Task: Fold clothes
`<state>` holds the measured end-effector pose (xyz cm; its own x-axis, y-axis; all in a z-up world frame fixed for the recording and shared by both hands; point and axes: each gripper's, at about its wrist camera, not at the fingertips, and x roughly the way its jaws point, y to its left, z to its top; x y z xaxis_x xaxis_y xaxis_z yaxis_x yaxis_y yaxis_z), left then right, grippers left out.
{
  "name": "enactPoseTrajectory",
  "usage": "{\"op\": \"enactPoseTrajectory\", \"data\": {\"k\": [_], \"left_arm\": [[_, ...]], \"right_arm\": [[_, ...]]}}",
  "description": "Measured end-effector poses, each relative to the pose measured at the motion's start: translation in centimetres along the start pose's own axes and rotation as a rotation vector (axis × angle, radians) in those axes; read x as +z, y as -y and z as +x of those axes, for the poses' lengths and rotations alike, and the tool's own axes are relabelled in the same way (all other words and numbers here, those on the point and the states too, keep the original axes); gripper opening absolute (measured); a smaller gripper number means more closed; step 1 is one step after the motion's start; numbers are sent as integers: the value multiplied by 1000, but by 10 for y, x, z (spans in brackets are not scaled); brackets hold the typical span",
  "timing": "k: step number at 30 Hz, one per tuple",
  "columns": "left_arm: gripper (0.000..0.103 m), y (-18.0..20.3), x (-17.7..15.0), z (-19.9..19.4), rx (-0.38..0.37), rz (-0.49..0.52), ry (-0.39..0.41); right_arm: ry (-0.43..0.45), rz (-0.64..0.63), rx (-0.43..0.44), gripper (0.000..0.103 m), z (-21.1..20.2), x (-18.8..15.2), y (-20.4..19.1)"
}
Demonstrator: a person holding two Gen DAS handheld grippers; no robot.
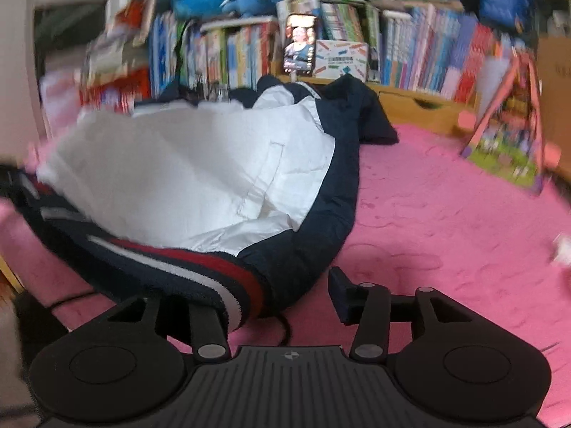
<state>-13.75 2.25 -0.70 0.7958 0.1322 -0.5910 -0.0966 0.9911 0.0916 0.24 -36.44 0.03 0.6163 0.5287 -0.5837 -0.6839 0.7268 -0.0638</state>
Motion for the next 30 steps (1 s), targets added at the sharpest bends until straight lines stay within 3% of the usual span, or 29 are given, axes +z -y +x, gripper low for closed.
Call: {"op": "enactPoseTrajectory", "data": {"k": [2,5,7,9,12,15,18,20,23,26,28,30], "left_arm": [[60,5,0,-1,6,30,-7],[59,12,-8,0,-11,55,-28],[59,14,-13,-5,-27,55,-28],[59,15,-16,-11,-38,53,-23],[60,13,-17,-25,-91,52,-22],[66,-2,-19,-48,-238,13,-6],[70,-21,-18,-74,-347,-65,61],[73,-32,-10,-82,-358,-146,123],[72,-33,10,-72,-301,-234,181],[55,-1,28,-35,-137,-136,161],[53,25,28,-8,-90,-72,109],[51,42,22,11,-100,-18,48]], "right_arm": [[-20,-132,-59,51,-6,1,-14],[-32,-294,-104,64,-13,-2,-32],[-47,-322,-103,82,-13,-6,-35],[-60,-314,-96,93,-10,-12,-33],[-59,-253,-74,92,-11,-15,-28],[-26,-185,27,93,-31,-16,-19],[-10,-112,101,95,-50,-17,-3],[-3,-63,133,95,-61,-19,8],[93,80,154,95,-71,-9,24],[222,225,190,95,-66,11,24],[274,246,198,95,-55,27,13],[301,229,211,95,-41,45,-3]]}}
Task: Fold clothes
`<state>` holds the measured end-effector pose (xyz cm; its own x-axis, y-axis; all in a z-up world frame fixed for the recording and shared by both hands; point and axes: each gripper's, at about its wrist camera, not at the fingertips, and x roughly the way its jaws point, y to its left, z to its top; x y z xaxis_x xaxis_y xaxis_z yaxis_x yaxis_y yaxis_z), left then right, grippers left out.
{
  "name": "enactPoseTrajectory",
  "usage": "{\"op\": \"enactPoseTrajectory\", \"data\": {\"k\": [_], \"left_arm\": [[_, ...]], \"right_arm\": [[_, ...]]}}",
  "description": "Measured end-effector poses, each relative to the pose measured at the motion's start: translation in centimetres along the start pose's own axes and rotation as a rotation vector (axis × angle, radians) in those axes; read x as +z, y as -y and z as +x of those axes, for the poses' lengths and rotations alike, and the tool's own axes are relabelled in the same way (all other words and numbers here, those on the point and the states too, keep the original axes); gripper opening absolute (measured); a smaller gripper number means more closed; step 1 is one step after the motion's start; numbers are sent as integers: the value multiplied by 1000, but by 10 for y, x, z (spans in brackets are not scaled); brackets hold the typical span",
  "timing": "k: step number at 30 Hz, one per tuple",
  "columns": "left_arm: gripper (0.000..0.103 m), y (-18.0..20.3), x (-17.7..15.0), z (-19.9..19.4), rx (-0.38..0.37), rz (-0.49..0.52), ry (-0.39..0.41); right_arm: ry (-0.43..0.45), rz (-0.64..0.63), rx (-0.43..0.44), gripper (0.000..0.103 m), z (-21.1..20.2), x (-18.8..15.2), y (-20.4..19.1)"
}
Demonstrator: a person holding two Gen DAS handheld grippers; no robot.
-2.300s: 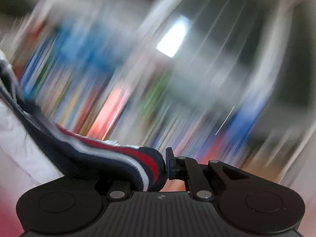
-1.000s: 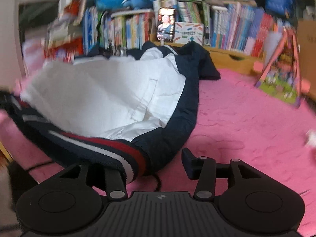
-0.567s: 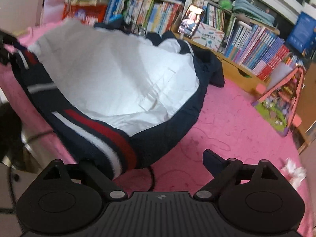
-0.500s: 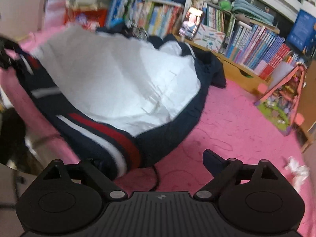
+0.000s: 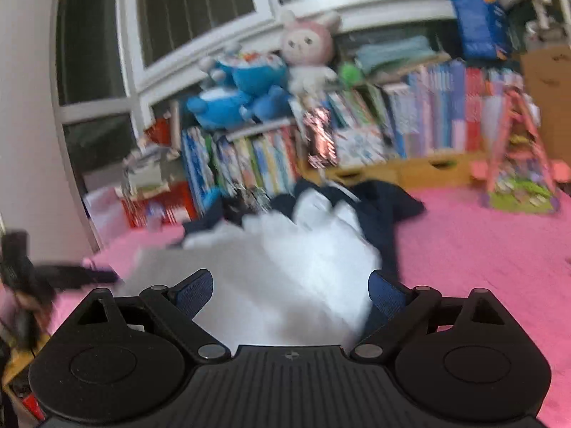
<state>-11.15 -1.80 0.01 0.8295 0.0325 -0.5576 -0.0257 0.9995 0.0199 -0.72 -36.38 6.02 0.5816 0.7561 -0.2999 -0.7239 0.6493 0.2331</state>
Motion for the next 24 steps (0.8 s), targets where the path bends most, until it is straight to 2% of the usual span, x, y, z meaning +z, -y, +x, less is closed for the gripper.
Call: {"op": "enactPoseTrajectory", "data": {"k": [2,4,8,10,12,14,16,19,20,22,24], "left_arm": [[51,10,-13,9,13,55,-38],[51,15,-23,10,26,86,-38],[51,16,-28,9,33,69,-33],[51,14,-28,6,13,51,-37],[50,2,-26,-2,-46,-12,-47],[52,-21,-18,-15,-100,-125,-27],[51,-45,-3,-23,-88,-218,15],[50,-77,30,-17,-9,-295,76],[51,-86,42,-9,15,-309,97],[61,-102,64,21,37,-349,123],[64,-121,78,57,45,-450,106]], "right_arm": [[-5,-61,5,95,28,10,-23],[-16,-108,10,95,59,17,-43],[-78,-143,43,93,131,19,-79],[-141,-160,44,90,168,7,-95],[-184,-225,-20,90,190,-10,-106],[-224,-283,-84,88,205,-27,-108],[-263,-281,-107,88,212,-38,-103],[-306,-225,-96,90,218,-41,-93],[-325,-225,-96,91,222,-43,-94],[-357,-232,-99,93,228,-45,-97],[-361,-228,-96,94,227,-45,-96]]}}
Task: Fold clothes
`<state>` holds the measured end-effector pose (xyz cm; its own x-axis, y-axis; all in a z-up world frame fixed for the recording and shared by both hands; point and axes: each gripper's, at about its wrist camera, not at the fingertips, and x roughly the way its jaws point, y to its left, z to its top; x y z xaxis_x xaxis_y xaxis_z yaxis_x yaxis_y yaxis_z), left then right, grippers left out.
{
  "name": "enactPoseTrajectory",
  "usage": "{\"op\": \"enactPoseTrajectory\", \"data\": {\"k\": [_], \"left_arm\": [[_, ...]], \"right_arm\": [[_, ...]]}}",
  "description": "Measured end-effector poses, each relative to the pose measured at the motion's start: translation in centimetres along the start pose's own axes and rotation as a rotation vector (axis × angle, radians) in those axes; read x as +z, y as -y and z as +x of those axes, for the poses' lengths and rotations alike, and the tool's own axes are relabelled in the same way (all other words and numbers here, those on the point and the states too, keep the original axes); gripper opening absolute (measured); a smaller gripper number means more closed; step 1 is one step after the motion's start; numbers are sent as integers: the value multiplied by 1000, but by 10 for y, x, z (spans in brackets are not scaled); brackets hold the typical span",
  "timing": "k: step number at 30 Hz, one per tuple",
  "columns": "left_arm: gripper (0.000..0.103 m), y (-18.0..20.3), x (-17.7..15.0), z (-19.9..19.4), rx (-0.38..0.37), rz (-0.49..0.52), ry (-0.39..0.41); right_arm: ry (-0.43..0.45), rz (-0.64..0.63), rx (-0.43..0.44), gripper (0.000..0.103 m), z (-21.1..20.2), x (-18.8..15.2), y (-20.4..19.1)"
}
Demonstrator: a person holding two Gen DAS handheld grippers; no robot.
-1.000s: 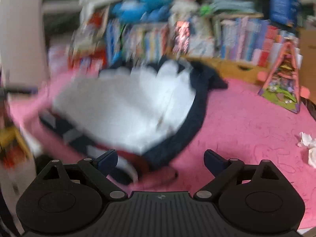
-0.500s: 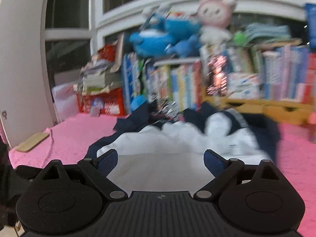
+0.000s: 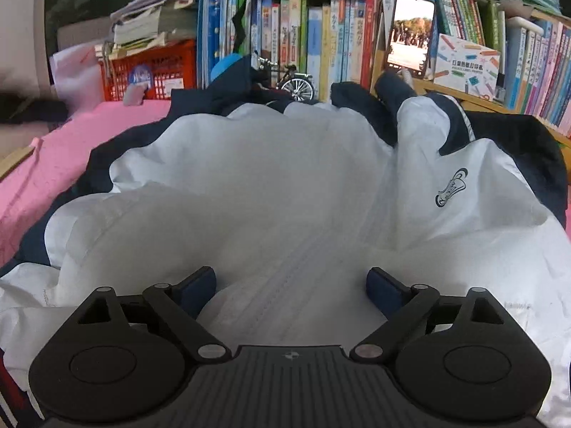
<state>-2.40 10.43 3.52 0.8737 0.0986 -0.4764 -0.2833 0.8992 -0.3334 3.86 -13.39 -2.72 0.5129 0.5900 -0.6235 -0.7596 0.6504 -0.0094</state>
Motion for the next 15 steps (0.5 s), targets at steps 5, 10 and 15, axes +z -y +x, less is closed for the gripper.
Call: {"op": "enactPoseTrajectory", "data": {"k": [5,10,15], "left_arm": [[68,27,15,84,102,80,-44],[25,79,11,148,301,450,-62],[7,25,24,158,381,273,-100]], "right_arm": [[-7,9,4,94,-1,1,1],[-12,19,10,95,-2,2,1],[-14,22,14,96,-1,2,1]]}}
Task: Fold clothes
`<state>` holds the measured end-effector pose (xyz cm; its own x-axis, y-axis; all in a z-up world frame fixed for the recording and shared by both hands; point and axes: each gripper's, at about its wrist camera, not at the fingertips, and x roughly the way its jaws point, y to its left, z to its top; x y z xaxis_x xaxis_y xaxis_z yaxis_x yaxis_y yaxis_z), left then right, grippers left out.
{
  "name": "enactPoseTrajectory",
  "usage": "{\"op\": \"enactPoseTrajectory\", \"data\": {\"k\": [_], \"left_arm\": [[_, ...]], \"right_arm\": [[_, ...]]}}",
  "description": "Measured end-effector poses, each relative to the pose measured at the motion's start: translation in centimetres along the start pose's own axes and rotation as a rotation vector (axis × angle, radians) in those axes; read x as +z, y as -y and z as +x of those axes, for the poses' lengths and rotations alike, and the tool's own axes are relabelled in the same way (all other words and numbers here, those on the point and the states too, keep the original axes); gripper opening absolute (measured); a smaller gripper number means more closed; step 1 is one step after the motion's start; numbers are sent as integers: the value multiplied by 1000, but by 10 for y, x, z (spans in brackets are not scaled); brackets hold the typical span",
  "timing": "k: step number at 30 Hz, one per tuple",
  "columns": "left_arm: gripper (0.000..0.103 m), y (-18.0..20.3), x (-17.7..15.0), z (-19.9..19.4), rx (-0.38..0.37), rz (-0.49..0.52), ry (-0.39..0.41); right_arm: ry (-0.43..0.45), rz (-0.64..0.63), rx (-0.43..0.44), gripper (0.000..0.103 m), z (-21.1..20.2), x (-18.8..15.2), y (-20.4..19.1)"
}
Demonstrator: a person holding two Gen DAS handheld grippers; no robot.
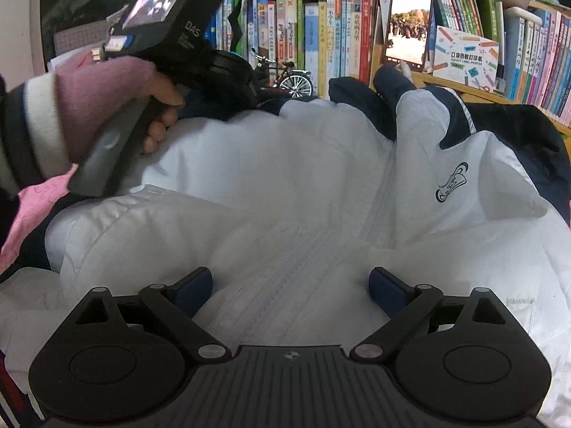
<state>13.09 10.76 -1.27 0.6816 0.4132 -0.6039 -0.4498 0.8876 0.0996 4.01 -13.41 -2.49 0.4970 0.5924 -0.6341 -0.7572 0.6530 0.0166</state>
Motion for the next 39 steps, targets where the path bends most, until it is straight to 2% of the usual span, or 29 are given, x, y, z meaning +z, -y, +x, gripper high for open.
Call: {"op": "enactPoseTrajectory", "data": {"k": [4,7,12,14,15,16,18,20,22,24,26,29,30,32,34,35,36,37,39], "left_arm": [[4,-58,-9,-19,145,3,20],[6,-115,-14,-39,155,-102,25],[9,-179,-20,-64,208,-234,93],[9,-204,-22,-68,218,-330,106],[1,-213,-24,-68,286,-354,102],[1,-222,-26,-68,348,-377,98],[2,-241,-33,-68,406,-405,88],[2,-252,-44,-71,327,-438,67],[4,-243,-51,-79,173,-411,63],[17,-225,-54,-89,43,-364,85],[19,-200,-52,-99,-57,-292,127],[36,-140,-33,-101,-10,-10,226],[39,-120,-27,-94,11,47,233],[45,-97,-11,-65,4,39,197],[48,-97,2,-33,-10,-63,125],[56,-101,7,-18,-19,-110,93],[62,-101,7,-5,-17,-120,77],[63,-100,6,7,-12,-126,60],[65,-92,-2,20,-2,-74,26]], "right_arm": [[-1,0,1,96,1,1,0],[-2,0,2,96,1,1,0],[-13,-4,26,100,3,1,1],[-14,-5,24,101,3,1,0],[-15,-5,22,101,3,1,0],[-16,-5,19,102,4,1,0],[-19,-1,13,103,5,1,0],[-20,-2,12,103,5,1,-1],[-20,-3,11,103,5,1,-1],[-20,-5,10,103,5,1,-1],[-20,-6,9,103,5,1,-1],[-20,-9,4,103,4,1,-2],[-20,-9,4,103,4,2,-2],[-21,-9,3,103,4,2,-2],[-21,-9,3,103,4,2,-3],[-21,-9,3,103,4,2,-2],[-21,-8,4,103,4,2,-2],[-22,-8,4,103,4,2,-2],[-23,-6,6,103,4,2,-2]]}}
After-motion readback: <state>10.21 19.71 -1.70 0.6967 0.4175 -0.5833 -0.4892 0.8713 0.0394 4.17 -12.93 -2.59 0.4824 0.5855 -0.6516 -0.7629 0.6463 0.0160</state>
